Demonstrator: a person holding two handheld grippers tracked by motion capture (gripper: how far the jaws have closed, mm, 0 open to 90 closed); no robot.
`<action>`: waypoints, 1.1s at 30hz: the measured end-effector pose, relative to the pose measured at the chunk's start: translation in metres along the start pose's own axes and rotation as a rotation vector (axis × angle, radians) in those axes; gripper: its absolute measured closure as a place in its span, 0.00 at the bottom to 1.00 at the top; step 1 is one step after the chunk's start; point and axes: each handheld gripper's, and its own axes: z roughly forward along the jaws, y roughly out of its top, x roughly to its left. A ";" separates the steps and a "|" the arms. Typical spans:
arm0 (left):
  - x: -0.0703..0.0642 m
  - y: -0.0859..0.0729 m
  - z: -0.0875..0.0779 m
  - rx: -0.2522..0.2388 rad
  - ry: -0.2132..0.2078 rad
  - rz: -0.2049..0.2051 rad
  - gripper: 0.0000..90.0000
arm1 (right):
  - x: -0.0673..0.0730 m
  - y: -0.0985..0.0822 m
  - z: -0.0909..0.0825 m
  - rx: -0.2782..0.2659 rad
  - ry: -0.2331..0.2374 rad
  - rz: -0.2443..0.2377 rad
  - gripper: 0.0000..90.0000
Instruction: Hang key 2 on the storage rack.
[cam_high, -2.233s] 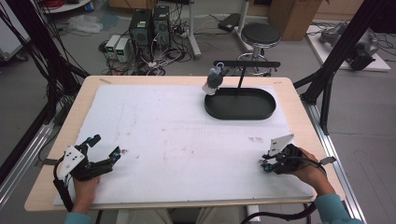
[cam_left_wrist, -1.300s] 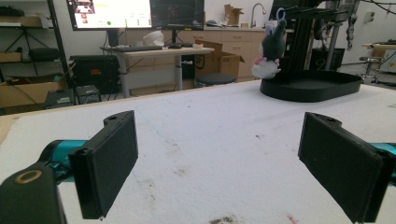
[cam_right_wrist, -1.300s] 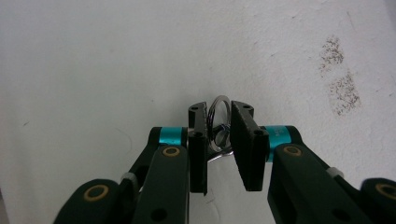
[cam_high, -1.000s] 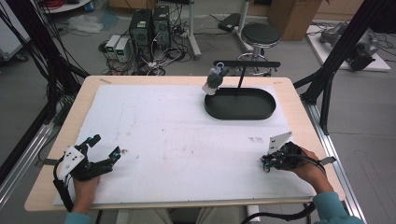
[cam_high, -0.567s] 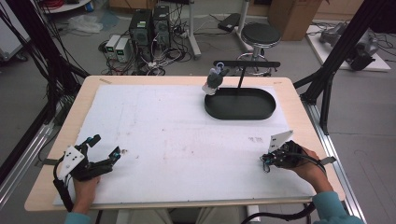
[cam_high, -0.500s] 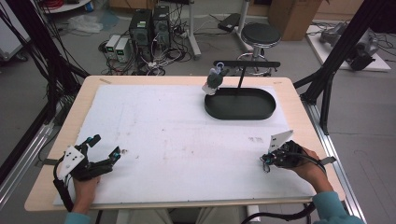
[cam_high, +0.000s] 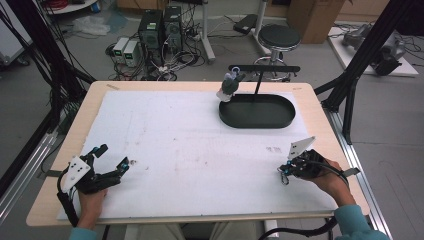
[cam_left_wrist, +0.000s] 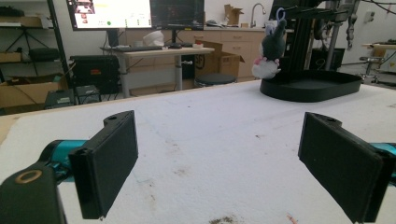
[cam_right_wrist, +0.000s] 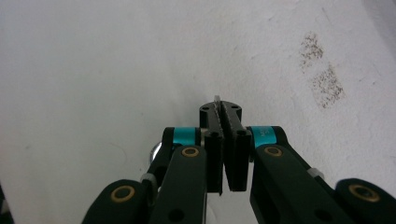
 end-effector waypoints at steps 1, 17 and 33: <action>0.000 0.000 0.000 -0.001 0.000 -0.002 0.14 | -0.001 0.000 -0.001 -0.013 0.009 0.010 0.98; 0.000 0.000 0.000 -0.001 -0.002 -0.005 0.14 | -0.014 0.013 -0.027 -0.280 -0.002 0.150 0.99; 0.000 0.000 0.000 -0.001 -0.003 -0.006 0.14 | -0.032 0.041 -0.053 -0.518 -0.096 0.262 0.99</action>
